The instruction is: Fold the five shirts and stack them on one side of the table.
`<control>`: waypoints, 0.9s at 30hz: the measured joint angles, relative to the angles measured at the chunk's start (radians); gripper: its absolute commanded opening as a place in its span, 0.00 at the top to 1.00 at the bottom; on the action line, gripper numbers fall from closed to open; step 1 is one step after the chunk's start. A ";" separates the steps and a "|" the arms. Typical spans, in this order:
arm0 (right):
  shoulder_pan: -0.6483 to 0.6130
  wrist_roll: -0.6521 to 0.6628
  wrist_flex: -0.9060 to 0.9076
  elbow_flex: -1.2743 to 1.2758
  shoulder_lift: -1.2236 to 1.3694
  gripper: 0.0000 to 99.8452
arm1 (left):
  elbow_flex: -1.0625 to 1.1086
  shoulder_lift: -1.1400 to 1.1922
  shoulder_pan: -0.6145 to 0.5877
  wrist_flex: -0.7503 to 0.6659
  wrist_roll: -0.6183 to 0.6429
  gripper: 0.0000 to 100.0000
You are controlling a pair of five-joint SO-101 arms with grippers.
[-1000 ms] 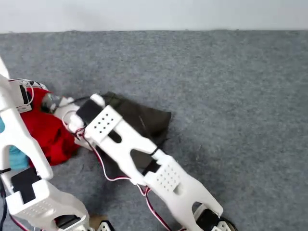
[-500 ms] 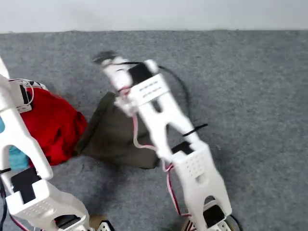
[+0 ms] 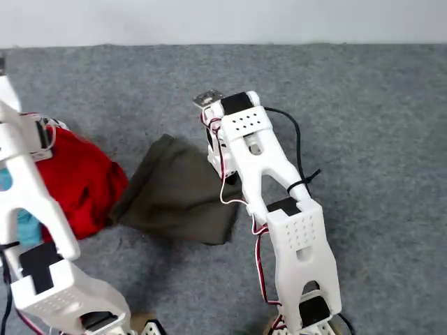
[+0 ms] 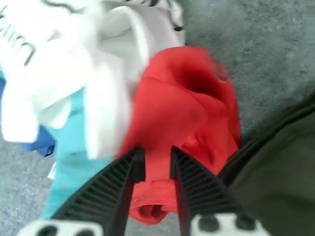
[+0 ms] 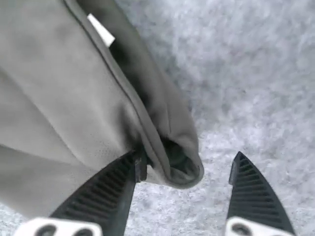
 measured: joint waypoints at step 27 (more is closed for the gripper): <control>0.092 0.020 0.003 -0.261 -0.083 0.72 | 0.000 0.000 0.153 0.000 0.000 0.90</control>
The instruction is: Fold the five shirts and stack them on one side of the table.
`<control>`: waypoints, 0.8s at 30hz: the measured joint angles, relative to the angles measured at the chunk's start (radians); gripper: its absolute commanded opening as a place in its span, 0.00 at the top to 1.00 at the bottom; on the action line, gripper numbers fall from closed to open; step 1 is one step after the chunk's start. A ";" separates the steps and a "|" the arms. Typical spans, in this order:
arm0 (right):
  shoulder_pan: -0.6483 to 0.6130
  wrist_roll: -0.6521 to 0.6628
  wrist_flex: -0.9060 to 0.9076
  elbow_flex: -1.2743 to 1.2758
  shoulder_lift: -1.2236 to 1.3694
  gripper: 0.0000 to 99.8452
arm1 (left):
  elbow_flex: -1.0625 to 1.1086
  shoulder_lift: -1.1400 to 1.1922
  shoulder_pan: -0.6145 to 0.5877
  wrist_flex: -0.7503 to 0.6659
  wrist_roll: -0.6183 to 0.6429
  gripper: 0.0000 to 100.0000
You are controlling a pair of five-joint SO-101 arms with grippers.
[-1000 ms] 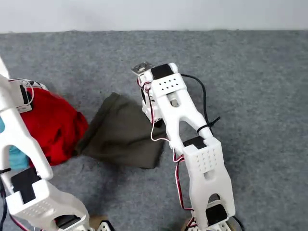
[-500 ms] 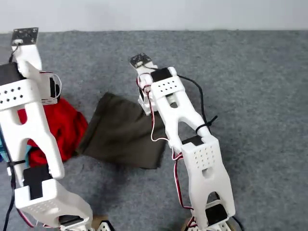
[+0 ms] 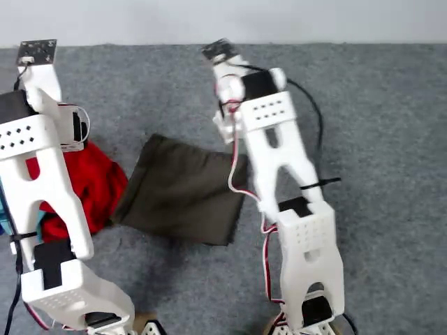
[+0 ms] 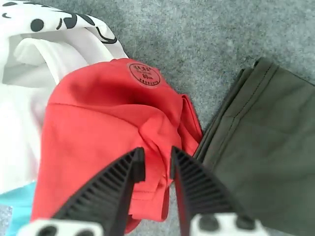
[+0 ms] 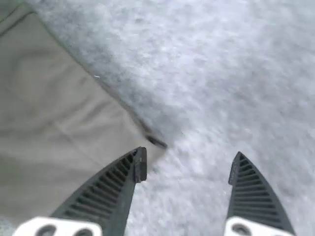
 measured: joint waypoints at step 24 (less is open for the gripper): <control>-0.161 -0.097 -0.180 0.517 0.112 0.77 | 0.046 0.000 0.002 0.000 0.000 0.90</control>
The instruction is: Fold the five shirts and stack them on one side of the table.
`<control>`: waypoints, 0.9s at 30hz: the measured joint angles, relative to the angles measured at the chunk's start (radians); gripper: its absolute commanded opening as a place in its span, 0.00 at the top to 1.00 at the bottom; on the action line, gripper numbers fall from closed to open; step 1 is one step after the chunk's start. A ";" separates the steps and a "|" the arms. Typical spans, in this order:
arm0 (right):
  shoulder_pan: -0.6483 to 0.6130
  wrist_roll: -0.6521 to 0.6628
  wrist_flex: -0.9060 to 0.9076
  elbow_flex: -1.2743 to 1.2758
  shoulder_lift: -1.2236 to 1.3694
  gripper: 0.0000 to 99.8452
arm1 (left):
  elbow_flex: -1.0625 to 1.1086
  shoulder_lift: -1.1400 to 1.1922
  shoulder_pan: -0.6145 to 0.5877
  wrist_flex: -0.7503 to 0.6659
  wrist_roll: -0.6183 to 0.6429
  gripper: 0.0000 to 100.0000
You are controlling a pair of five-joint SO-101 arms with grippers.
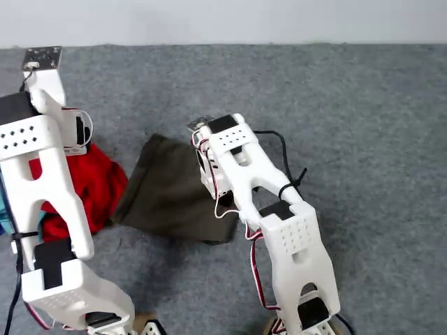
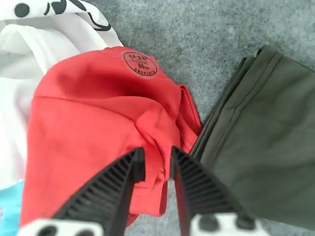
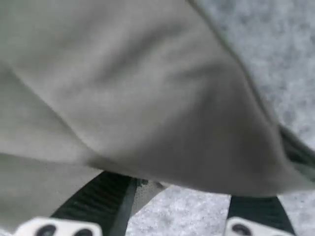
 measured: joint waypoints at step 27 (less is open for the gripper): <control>0.195 0.169 -0.021 -0.118 0.035 0.99 | 0.000 0.000 0.000 0.000 0.000 0.90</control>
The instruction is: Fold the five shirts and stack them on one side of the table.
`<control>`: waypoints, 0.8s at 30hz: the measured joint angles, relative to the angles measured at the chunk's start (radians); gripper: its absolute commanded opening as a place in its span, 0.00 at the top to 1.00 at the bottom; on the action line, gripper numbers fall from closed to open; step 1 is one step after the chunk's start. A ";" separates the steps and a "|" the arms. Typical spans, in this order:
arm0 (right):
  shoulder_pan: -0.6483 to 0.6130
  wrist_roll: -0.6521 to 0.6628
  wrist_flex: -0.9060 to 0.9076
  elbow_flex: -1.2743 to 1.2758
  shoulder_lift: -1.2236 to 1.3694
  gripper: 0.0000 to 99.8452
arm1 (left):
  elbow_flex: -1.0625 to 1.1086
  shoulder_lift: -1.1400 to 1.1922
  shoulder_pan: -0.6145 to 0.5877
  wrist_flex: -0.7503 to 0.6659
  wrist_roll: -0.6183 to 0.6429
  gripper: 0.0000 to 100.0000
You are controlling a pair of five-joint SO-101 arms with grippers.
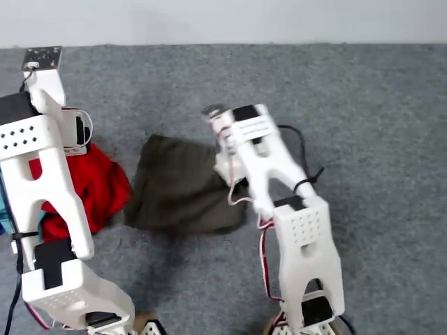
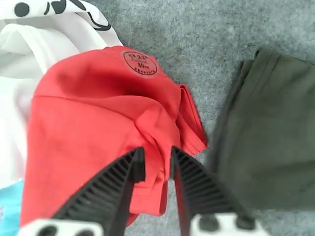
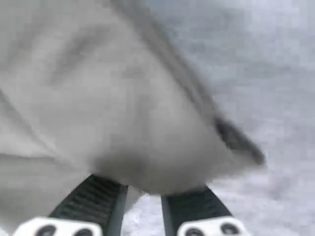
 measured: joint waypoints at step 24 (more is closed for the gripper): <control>0.959 -0.269 0.121 -0.170 0.006 0.99 | 0.000 0.000 0.000 0.000 0.000 0.90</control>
